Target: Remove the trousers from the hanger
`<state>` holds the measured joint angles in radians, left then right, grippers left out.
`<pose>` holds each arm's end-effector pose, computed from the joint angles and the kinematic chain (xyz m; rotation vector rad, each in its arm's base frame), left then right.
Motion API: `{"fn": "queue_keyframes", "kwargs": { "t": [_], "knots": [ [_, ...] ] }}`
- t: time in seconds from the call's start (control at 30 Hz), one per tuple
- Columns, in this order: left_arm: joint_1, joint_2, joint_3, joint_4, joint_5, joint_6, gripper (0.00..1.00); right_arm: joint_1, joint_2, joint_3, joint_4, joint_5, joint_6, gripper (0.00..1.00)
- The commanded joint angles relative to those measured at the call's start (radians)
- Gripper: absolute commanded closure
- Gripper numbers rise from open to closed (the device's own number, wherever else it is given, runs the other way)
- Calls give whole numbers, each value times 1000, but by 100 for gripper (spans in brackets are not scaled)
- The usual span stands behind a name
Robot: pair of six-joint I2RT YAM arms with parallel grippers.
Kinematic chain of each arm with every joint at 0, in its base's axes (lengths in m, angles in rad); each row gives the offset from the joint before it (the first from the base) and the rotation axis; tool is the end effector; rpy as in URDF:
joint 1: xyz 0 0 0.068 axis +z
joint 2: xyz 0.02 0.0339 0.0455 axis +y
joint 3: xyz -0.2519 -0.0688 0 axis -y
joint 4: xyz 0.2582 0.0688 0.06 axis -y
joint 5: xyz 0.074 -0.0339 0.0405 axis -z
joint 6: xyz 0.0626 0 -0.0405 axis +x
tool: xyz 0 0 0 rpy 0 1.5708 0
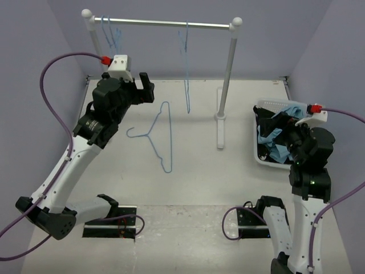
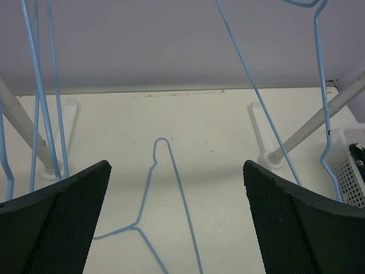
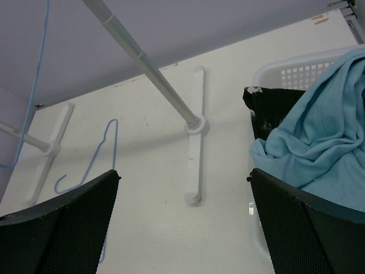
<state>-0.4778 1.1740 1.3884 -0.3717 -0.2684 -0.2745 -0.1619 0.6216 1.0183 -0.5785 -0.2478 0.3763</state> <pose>0.2695 -0.1208 0.4383 -0.0228 1.7331 -0.3239 0.1630 -0.0111 0.3909 0.2907 1.7376 0.3731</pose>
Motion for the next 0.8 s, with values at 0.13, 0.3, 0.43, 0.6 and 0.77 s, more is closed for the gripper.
{"fn": "queue_keyframes", "kwargs": {
  "t": [0.13,0.3,0.43,0.6,0.77],
  "knots": [
    [-64,-14,-84,-45,-83,-110,0,1,9,-26,9,24,50,1],
    [-162,-27,-175,-116,-169,-244,0,1,3,-61,25,24,79,1],
    [-197,-31,-296,-214,-198,-403,0,1,4,-67,23,57,98,1],
    [-199,-28,-434,-253,-184,-566,0,1,12,-73,-4,110,101,1],
    [-197,25,-509,-213,-204,-690,0,1,-8,-93,19,82,85,1]
  ]
}}
